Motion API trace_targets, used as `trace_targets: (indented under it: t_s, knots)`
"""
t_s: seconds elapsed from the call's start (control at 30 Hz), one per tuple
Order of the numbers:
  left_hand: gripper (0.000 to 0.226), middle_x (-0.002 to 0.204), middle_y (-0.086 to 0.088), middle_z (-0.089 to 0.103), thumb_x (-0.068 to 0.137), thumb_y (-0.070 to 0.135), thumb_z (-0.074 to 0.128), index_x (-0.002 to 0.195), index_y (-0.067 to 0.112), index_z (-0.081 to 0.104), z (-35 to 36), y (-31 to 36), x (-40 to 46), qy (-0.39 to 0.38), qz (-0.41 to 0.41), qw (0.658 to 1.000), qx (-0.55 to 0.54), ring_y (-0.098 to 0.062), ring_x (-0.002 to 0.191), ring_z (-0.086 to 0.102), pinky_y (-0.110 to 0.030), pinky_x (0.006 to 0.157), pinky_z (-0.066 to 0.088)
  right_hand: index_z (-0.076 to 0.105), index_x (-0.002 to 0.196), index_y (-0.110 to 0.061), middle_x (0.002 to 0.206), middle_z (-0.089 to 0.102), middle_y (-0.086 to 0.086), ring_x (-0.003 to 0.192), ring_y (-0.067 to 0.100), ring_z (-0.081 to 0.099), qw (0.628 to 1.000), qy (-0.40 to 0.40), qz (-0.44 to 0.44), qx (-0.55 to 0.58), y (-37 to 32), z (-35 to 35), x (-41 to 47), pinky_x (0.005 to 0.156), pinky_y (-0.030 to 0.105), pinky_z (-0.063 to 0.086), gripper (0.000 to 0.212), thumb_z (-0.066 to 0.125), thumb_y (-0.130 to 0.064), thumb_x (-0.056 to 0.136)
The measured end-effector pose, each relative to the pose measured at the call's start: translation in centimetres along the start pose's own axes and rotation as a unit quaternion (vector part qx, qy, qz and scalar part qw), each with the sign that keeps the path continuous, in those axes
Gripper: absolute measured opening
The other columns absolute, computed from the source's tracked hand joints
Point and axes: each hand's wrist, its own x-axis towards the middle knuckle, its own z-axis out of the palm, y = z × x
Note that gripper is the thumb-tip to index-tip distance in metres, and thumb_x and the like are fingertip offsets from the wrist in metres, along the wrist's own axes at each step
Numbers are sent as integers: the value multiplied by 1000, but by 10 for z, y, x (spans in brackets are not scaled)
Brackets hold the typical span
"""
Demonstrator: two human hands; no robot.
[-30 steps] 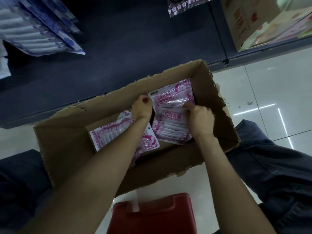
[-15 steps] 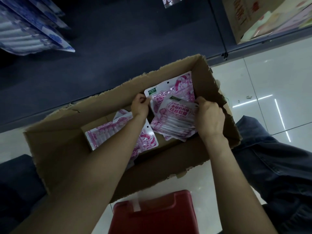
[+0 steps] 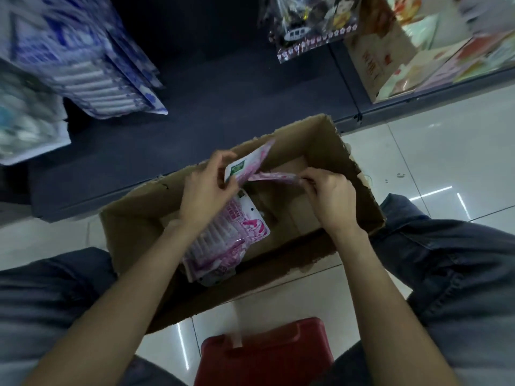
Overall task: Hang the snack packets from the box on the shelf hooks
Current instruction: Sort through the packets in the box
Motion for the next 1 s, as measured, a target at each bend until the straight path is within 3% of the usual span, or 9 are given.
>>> trace_targets:
  t_s: [0.1,0.2,0.4,0.47,0.63,0.73,0.83,0.9,1.0]
  knots:
    - [60,111,-6,63,87,10,60,139,30,37,-3,-16,-20,-106,-21,992,72,-19,72,60,-38,74,52,69,96,-12,87,71,4,76,20,67,999,-28,31,-6,1,12,-4,59,22,40,9,62,-12,89]
    - [60,120,-7,49,91,7,51,141,33,34,3,-25,-25,-195,16,969,152,-19,75,56,-30,69,44,67,103,-12,91,70,6,81,19,67,994,-62,88,-7,9,31,-4,67,29,53,14,57,-15,93]
    - [37,127,-4,55,93,16,54,129,23,51,-4,-36,-8,-192,5,958,212,-22,85,63,-35,79,47,60,112,-12,100,68,11,93,28,67,972,-150,178,-28,24,38,-9,75,41,57,21,59,-12,91]
    - [30,126,-3,59,94,23,54,124,21,53,-6,-34,-1,-170,6,956,238,-23,92,64,-36,78,48,61,105,-10,95,69,10,88,27,67,977,-125,172,-25,23,33,-12,69,37,56,13,55,-14,94]
    - [53,120,-7,63,88,8,59,135,25,42,-12,-32,12,-187,6,950,249,-26,95,63,-37,78,52,55,114,-12,81,66,10,67,31,64,996,-22,65,-62,-10,-17,1,55,31,43,18,46,-18,99]
    - [61,132,-7,56,88,15,57,143,30,35,-29,-30,13,-202,15,940,274,-29,110,59,-38,85,49,56,116,-12,81,66,12,68,34,61,997,58,-3,-56,-37,-55,17,57,29,36,20,46,-14,98]
    - [61,118,-9,64,88,17,53,143,36,34,-55,-35,17,-191,-11,941,279,-31,101,62,-36,81,49,64,107,-13,88,70,5,75,24,63,988,139,-70,11,-67,-78,38,57,30,40,19,52,-10,93]
    - [54,108,-7,68,88,22,53,138,39,40,-74,-39,22,-158,-28,945,284,-28,95,64,-33,78,50,68,102,-13,90,71,1,79,17,62,975,171,-141,24,-84,-83,57,71,31,45,19,54,-11,91]
    - [35,106,-3,69,89,32,54,123,35,58,-101,-41,25,-104,-59,957,264,-25,98,63,-31,79,47,71,96,-16,87,72,-3,84,13,60,944,239,-227,-20,-106,-83,88,90,32,36,15,57,-14,93]
